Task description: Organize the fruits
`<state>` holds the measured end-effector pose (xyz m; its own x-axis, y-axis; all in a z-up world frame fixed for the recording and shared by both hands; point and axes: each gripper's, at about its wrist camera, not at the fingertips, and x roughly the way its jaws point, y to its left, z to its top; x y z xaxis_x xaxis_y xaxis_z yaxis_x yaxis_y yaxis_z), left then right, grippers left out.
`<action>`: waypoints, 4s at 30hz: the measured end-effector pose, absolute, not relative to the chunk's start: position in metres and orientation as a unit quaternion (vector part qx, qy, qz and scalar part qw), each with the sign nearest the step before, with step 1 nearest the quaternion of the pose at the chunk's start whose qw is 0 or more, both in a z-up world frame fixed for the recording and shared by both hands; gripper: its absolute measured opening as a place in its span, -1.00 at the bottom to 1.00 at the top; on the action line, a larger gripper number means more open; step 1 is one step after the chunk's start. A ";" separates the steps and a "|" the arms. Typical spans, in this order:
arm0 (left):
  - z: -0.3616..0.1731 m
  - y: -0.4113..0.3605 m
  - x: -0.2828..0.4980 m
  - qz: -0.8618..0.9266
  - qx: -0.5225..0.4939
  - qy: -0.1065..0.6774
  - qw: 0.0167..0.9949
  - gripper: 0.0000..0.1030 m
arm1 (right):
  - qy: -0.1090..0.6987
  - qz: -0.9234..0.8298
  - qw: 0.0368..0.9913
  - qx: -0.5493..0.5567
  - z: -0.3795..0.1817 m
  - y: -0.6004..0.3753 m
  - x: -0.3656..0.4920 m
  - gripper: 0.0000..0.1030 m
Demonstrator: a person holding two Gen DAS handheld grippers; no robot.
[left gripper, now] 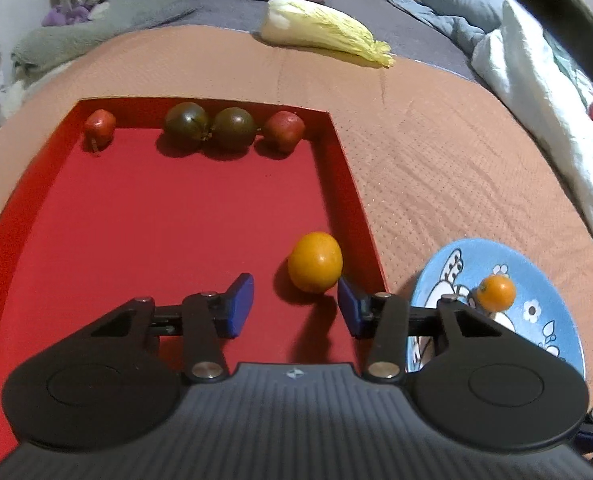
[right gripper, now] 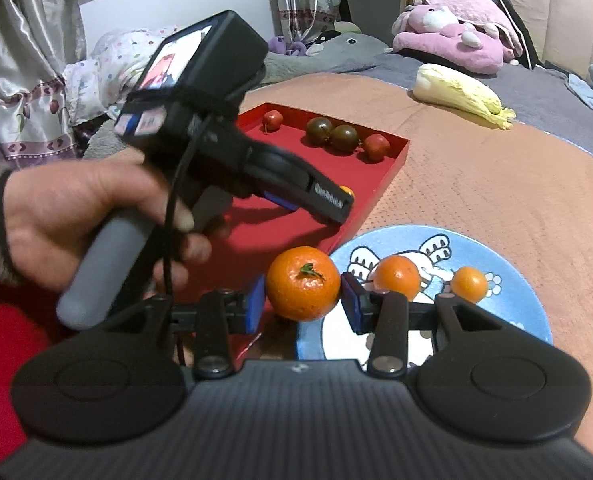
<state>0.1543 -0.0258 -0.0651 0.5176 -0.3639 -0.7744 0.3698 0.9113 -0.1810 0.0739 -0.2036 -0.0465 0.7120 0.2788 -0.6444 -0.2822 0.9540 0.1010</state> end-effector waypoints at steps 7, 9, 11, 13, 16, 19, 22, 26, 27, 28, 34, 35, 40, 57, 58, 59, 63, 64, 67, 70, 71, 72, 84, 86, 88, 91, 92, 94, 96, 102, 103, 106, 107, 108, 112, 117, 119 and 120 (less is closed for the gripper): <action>-0.067 -0.031 0.179 -0.244 0.010 0.433 0.868 0.05 | 0.355 0.134 0.925 -0.005 -0.047 -0.211 0.072 -0.15; -0.069 -0.037 0.178 -0.249 0.022 0.432 0.867 0.03 | 0.358 0.131 0.924 -0.005 -0.048 -0.212 0.073 -0.15; -0.069 -0.042 0.174 -0.249 0.036 0.429 0.867 0.01 | 0.359 0.130 0.924 -0.005 -0.048 -0.213 0.075 -0.15; -0.068 -0.040 0.173 -0.249 0.031 0.431 0.867 -0.10 | 0.360 0.131 0.924 -0.006 -0.049 -0.211 0.076 -0.15; -0.068 -0.037 0.171 -0.251 0.020 0.434 0.865 -0.19 | 0.359 0.139 0.923 -0.008 -0.049 -0.206 0.077 -0.15; -0.068 -0.035 0.168 -0.241 0.027 0.429 0.870 -0.20 | 0.353 0.143 0.925 -0.008 -0.046 -0.204 0.075 -0.15; -0.066 -0.029 0.165 -0.224 0.019 0.432 0.873 -0.20 | 0.349 0.140 0.927 -0.004 -0.043 -0.207 0.071 -0.15; -0.062 -0.016 0.160 -0.198 0.005 0.438 0.877 -0.20 | 0.346 0.135 0.929 0.002 -0.041 -0.211 0.065 -0.15; -0.059 -0.012 0.157 -0.193 0.000 0.436 0.879 -0.20 | 0.344 0.134 0.929 0.003 -0.040 -0.212 0.063 -0.15; -0.057 -0.007 0.154 -0.188 -0.003 0.434 0.881 -0.20 | 0.342 0.134 0.930 0.004 -0.038 -0.212 0.062 -0.15; -0.044 0.017 0.132 -0.157 -0.018 0.423 0.892 -0.20 | 0.329 0.140 0.934 0.004 -0.030 -0.208 0.052 -0.15; -0.041 0.020 0.128 -0.152 -0.019 0.422 0.894 -0.20 | 0.327 0.142 0.935 0.003 -0.028 -0.207 0.050 -0.15; -0.030 0.037 0.107 -0.136 -0.027 0.408 0.902 -0.20 | 0.316 0.146 0.938 -0.006 -0.018 -0.201 0.041 -0.15; -0.013 0.014 0.045 -0.166 0.002 0.345 0.924 -0.20 | 0.308 0.133 0.942 -0.020 -0.009 -0.208 0.023 -0.15; -0.013 0.011 0.043 -0.170 0.004 0.343 0.924 -0.20 | 0.309 0.131 0.942 -0.019 -0.009 -0.210 0.022 -0.15; -0.013 0.007 0.040 -0.176 0.005 0.340 0.924 -0.20 | 0.310 0.128 0.942 -0.018 -0.010 -0.212 0.021 -0.15; -0.013 -0.005 0.032 -0.191 0.006 0.332 0.924 -0.19 | 0.314 0.117 0.942 -0.015 -0.014 -0.221 0.018 -0.15; -0.013 -0.008 0.031 -0.194 0.007 0.331 0.924 -0.19 | 0.315 0.114 0.942 -0.013 -0.015 -0.224 0.017 -0.15; -0.015 -0.013 0.029 -0.199 0.010 0.331 0.922 -0.19 | 0.318 0.107 0.942 -0.011 -0.017 -0.231 0.014 -0.15; -0.017 -0.017 0.029 -0.204 0.017 0.329 0.922 -0.19 | 0.322 0.101 0.941 -0.009 -0.021 -0.237 0.012 -0.15; -0.017 -0.018 0.028 -0.205 0.019 0.329 0.922 -0.19 | 0.323 0.099 0.941 -0.008 -0.022 -0.239 0.011 -0.15; -0.017 -0.018 0.028 -0.206 0.019 0.329 0.921 -0.19 | 0.325 0.097 0.941 -0.007 -0.024 -0.241 0.010 -0.15; -0.016 -0.026 0.022 -0.257 0.029 0.313 0.914 -0.19 | 0.352 0.047 0.935 0.011 -0.055 -0.270 0.018 -0.15; -0.016 -0.028 0.022 -0.266 0.029 0.313 0.911 -0.19 | 0.353 0.034 0.935 0.015 -0.060 -0.276 0.023 -0.15; -0.018 -0.029 0.023 -0.275 0.028 0.316 0.908 -0.19 | 0.355 0.021 0.934 0.019 -0.066 -0.283 0.029 -0.15; -0.019 -0.033 0.023 -0.290 0.028 0.317 0.902 -0.19 | 0.360 0.009 0.933 0.024 -0.074 -0.289 0.038 -0.15; -0.020 -0.035 0.023 -0.296 0.029 0.317 0.901 -0.19 | 0.361 0.007 0.932 0.023 -0.077 -0.290 0.040 -0.15; -0.021 -0.039 0.022 -0.312 0.032 0.319 0.895 -0.19 | 0.365 0.002 0.931 0.021 -0.082 -0.293 0.045 -0.15; -0.023 -0.044 0.020 -0.326 0.039 0.319 0.889 -0.19 | 0.371 -0.004 0.928 0.020 -0.089 -0.295 0.050 -0.15; -0.032 -0.060 0.015 -0.357 0.069 0.325 0.873 -0.19 | 0.377 -0.008 0.926 0.022 -0.104 -0.300 0.056 -0.14; -0.033 -0.062 0.014 -0.361 0.073 0.327 0.870 -0.19 | 0.376 -0.008 0.926 0.020 -0.104 -0.300 0.056 -0.14; -0.039 -0.070 0.013 -0.374 0.086 0.335 0.861 -0.19 | 0.376 -0.006 0.927 0.016 -0.104 -0.300 0.058 -0.15; -0.041 -0.073 0.012 -0.377 0.091 0.338 0.857 -0.19 | 0.375 -0.005 0.927 0.018 -0.104 -0.301 0.058 -0.15; -0.043 -0.076 0.011 -0.380 0.097 0.342 0.854 -0.19 | 0.374 -0.004 0.927 0.022 -0.102 -0.302 0.057 -0.14; -0.052 -0.085 0.011 -0.386 0.117 0.351 0.845 -0.19 | 0.354 -0.002 0.935 0.031 -0.093 -0.305 0.050 0.02; -0.062 -0.092 0.015 -0.377 0.137 0.364 0.840 -0.19 | 0.334 -0.011 0.942 0.041 -0.077 -0.312 0.039 0.02; -0.062 -0.094 0.015 -0.376 0.142 0.364 0.840 -0.17 | 0.329 -0.011 0.943 0.048 -0.072 -0.313 0.035 0.02; -0.062 -0.093 0.015 -0.375 0.141 0.363 0.841 -0.13 | 0.327 -0.010 0.944 0.049 -0.071 -0.313 0.034 0.02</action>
